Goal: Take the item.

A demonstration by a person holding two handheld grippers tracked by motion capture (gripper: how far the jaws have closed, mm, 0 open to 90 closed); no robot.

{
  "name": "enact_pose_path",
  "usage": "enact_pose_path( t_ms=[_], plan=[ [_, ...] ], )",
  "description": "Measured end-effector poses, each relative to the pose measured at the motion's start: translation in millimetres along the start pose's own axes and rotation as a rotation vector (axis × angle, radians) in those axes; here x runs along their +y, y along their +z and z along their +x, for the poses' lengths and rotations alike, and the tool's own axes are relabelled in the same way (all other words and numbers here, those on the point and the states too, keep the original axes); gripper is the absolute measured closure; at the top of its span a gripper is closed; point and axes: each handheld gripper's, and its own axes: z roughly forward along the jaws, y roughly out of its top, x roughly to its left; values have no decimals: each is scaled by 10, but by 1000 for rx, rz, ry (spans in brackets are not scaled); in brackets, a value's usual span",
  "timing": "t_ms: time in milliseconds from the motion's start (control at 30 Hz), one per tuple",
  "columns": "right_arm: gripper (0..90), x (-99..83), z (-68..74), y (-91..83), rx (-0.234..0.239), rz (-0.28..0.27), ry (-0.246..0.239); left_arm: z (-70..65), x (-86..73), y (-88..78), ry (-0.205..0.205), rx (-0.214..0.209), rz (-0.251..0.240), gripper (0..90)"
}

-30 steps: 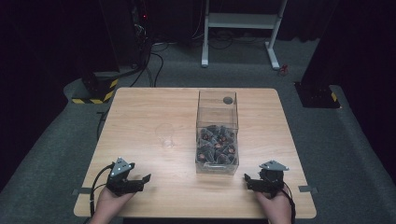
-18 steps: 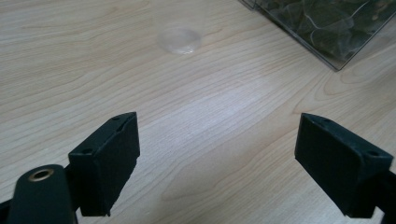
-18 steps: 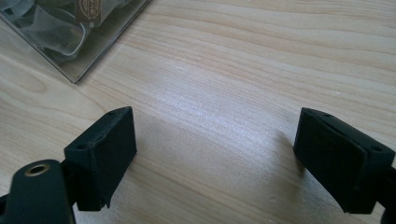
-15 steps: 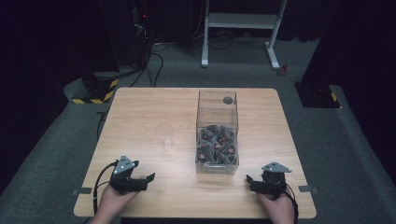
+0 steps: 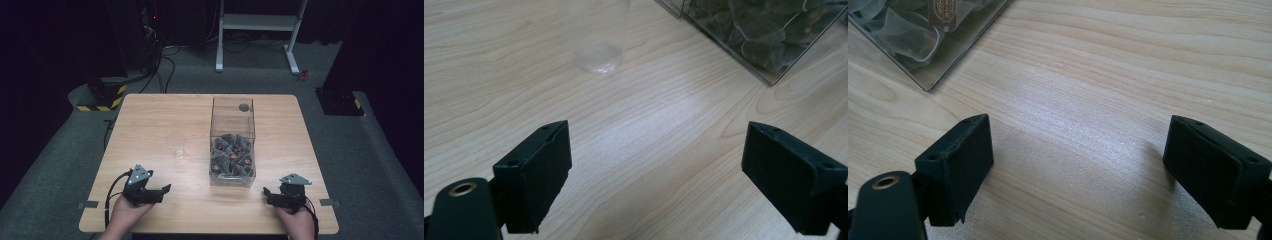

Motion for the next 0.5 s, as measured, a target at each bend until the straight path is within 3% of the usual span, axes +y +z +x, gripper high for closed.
enact_pose_path(
  t_ms=[500],
  plan=[
    [124,9,4,8,1,2,6,-139,177,54,7,-48,-35,150]
  ],
)
